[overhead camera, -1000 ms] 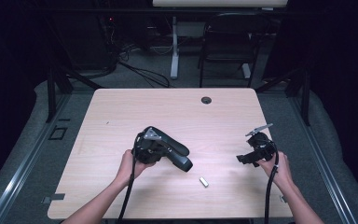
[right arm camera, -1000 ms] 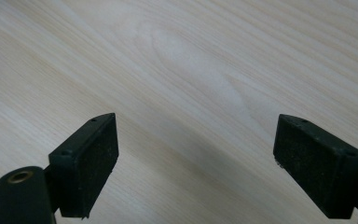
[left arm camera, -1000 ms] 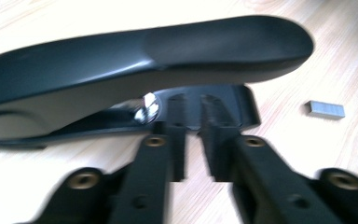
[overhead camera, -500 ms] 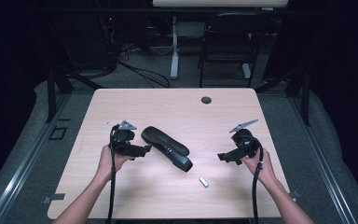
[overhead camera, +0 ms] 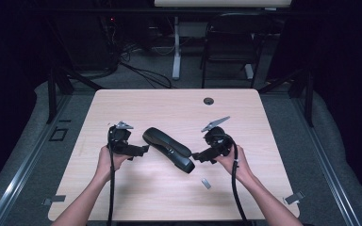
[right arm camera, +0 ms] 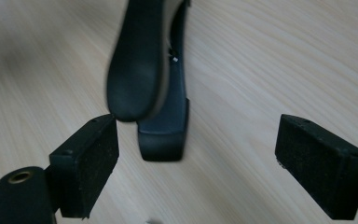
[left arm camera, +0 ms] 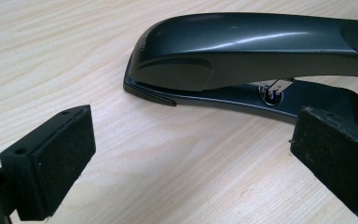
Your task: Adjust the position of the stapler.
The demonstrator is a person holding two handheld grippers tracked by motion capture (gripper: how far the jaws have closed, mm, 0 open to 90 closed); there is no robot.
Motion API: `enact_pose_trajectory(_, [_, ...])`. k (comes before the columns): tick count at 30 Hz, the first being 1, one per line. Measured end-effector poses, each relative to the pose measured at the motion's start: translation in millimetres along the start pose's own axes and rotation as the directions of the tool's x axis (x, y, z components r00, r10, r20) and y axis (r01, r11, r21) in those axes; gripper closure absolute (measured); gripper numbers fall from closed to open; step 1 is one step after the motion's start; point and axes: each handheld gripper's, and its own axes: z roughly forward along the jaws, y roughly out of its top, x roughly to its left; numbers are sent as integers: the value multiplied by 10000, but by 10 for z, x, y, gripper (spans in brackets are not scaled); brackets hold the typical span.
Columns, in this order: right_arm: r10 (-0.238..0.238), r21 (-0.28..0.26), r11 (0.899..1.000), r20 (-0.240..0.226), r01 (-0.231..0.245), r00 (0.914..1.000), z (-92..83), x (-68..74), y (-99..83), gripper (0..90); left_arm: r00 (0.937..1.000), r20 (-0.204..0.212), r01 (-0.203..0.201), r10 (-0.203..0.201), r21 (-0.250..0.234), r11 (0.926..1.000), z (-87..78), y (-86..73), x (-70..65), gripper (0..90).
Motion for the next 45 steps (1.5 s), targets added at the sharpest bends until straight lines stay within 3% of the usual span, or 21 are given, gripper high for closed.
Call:
enact_pose_trajectory(9, [-740, 110, 9972, -5, 740, 9973, 328, 264, 271, 248, 9998, 84, -173, 172, 90, 9998, 47, -15, -7, 2])
enact_pose_trajectory(18, [-1314, -63, 9913, 303, 1316, 9909, 504, 353, 273, 537, 9998, 213, 43, -47, 211, 9998, 76, -29, 51, 3])
enact_pose_trajectory(21, [-1503, -56, 9886, 369, 1506, 9879, 503, 354, 266, 539, 9998, 213, -26, 21, 214, 9998, 82, -28, 47, 3])
enact_pose_trajectory(29, [-1880, -127, 9821, -120, 1879, 9821, 483, 270, 242, 549, 9995, 326, -55, 50, 170, 9998, 81, -31, 43, 3])
enact_pose_trajectory(36, [-2588, 65, 9656, -785, 2601, 9627, 471, 188, 223, 552, 9989, 435, -175, 172, 61, 9998, 75, -30, 30, 2])
enact_pose_trajectory(42, [-2764, -11, 9605, -1151, 2781, 9541, 441, 152, 215, 554, 9977, 596, -323, 321, 24, 9995, 74, -29, 20, 3])
enact_pose_trajectory(45, [-3028, 75, 9519, -1291, 3063, 9443, 413, 138, 209, 554, 9966, 712, -420, 418, 10, 9991, 78, -28, 6, 3])
